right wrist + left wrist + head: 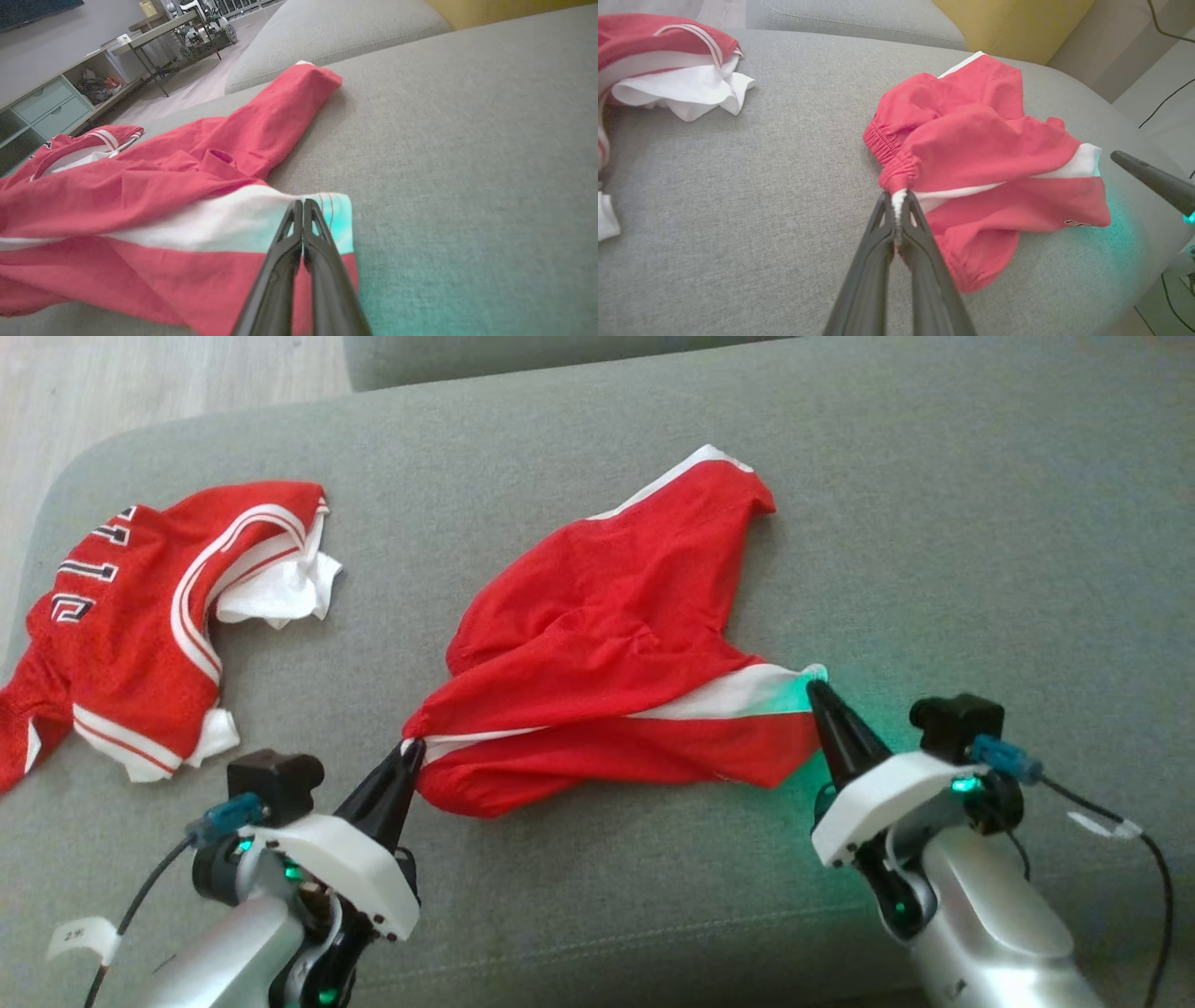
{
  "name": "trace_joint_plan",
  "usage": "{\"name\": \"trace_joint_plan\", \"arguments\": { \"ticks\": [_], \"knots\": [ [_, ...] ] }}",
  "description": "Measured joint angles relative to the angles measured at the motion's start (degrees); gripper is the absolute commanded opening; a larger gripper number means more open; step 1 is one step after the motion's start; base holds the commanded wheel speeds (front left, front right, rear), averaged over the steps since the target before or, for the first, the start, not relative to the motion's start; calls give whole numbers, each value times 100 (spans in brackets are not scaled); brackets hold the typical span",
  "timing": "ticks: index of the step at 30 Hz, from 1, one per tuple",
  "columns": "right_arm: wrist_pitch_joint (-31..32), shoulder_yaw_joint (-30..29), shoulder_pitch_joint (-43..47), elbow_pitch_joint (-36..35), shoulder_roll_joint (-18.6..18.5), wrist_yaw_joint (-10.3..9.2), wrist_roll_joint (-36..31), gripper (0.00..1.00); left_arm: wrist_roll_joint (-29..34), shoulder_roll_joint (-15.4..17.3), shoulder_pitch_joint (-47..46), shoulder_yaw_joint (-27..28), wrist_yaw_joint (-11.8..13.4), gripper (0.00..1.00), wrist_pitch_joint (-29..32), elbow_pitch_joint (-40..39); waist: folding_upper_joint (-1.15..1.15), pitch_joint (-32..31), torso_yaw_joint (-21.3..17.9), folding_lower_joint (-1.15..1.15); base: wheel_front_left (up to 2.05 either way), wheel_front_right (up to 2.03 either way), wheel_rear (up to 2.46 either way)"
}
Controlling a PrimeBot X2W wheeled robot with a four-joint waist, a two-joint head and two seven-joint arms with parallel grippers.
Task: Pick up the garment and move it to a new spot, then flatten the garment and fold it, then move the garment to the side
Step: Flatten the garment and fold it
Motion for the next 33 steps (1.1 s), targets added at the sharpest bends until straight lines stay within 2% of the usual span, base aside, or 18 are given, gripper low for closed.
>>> {"name": "trace_joint_plan", "arguments": {
  "ticks": [1,2,3,11,17,22,30,31,32,33],
  "knots": [
    [0,11,31,22,-3,0,16,0,0,1,4,7,-3,0,-19,7,0,-20,-14,0,0,0,0],
    [0,27,63,89,-3,0,53,34,0,2,11,19,-3,0,-19,20,0,-39,-24,0,0,0,0],
    [3,57,82,185,-5,0,108,100,0,3,18,36,-1,0,-19,38,0,-57,-29,0,0,0,0],
    [714,639,-14,363,-162,0,1350,100,-58,62,154,97,10,0,-34,259,0,-100,21,0,0,0,0],
    [1043,1139,-132,38,-614,0,2237,100,-58,65,137,96,-7,0,-33,428,0,2,102,0,0,0,0],
    [1346,1852,-138,-598,-975,0,3103,100,-58,42,35,96,-76,0,-33,606,0,98,158,0,0,0,0],
    [1277,2552,-199,-856,-1448,0,3693,100,-58,3,-62,99,-158,0,-33,727,0,157,197,0,0,0,0],
    [1248,2622,-233,-856,-1473,0,3742,96,-57,-4,-66,98,-159,0,-33,746,0,159,204,0,0,0,0],
    [1214,2685,-269,-854,-1501,0,3795,82,-56,-13,-74,96,-167,0,-33,767,0,160,215,0,0,0,0],
    [1179,2746,-311,-853,-1525,0,3852,75,-54,-19,-77,96,-175,0,-33,787,0,159,225,0,0,0,0]
  ]
}}
